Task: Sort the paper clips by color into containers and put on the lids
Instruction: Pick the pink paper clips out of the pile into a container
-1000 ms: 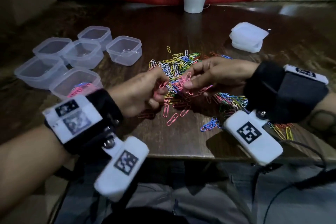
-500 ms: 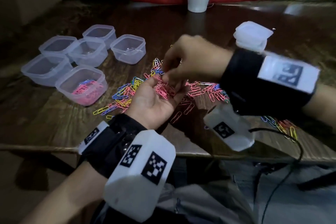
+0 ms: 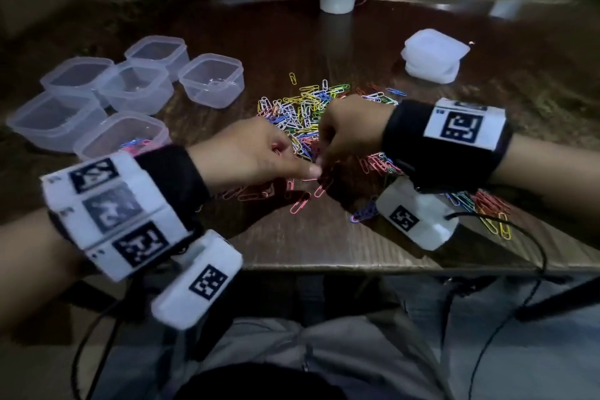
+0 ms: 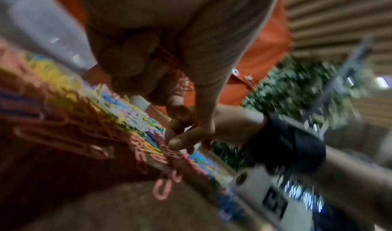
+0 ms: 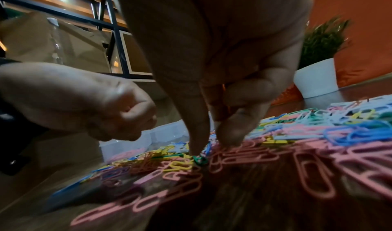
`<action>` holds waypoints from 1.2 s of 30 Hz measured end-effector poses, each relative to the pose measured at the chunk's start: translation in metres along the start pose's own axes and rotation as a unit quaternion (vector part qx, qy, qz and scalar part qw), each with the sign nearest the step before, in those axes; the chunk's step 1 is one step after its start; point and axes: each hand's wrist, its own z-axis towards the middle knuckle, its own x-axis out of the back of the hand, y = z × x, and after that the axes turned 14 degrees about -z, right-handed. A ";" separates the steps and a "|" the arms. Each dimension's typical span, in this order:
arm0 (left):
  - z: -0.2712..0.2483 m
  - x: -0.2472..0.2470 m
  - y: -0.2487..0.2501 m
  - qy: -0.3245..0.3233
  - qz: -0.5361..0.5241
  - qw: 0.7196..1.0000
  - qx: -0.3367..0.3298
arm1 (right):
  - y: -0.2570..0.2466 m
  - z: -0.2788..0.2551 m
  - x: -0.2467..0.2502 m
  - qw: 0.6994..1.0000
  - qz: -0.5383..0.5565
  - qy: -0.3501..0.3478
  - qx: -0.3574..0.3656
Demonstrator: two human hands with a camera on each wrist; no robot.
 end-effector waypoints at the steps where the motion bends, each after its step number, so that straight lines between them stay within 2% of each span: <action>1: 0.001 -0.001 0.000 0.008 0.073 0.997 -0.014 | 0.001 0.002 -0.001 1.000 -0.014 -0.009 -0.007; 2: 0.004 -0.003 0.001 0.016 0.120 0.992 -0.025 | 0.002 0.003 -0.003 1.000 -0.026 -0.011 -0.009; 4: 0.009 -0.006 0.002 0.020 0.148 0.988 -0.043 | 0.007 0.003 -0.007 1.000 -0.023 -0.006 -0.001; 7: 0.017 -0.001 0.006 0.013 0.139 0.988 -0.060 | 0.022 -0.004 -0.002 1.000 0.022 0.010 0.001; 9: 0.021 0.006 0.008 0.006 0.113 0.992 -0.056 | 0.035 -0.006 0.004 0.998 -0.007 0.053 0.013; 14: 0.027 0.007 0.009 -0.013 0.110 0.993 -0.043 | 0.026 -0.003 0.009 0.988 -0.068 0.035 0.136; 16: 0.027 0.004 0.006 -0.015 0.126 0.991 -0.038 | 0.017 0.005 0.005 0.980 -0.105 0.038 0.163; 25: 0.020 0.007 -0.003 -0.012 0.115 0.993 -0.037 | 0.018 0.006 -0.003 0.982 -0.118 0.063 0.136; 30: 0.020 0.007 -0.003 -0.005 0.107 0.993 -0.044 | 0.017 0.002 -0.011 0.973 -0.171 0.086 0.127; 33: 0.019 0.007 -0.005 0.005 0.024 0.999 -0.035 | 0.020 0.001 -0.008 0.983 -0.127 0.059 0.115; 35: 0.015 0.002 -0.008 0.034 -0.114 0.993 -0.016 | 0.026 0.000 0.002 0.994 -0.023 0.048 0.098; 36: 0.014 -0.001 -0.010 0.049 -0.202 0.978 0.007 | 0.028 -0.003 0.009 0.993 0.062 0.044 0.086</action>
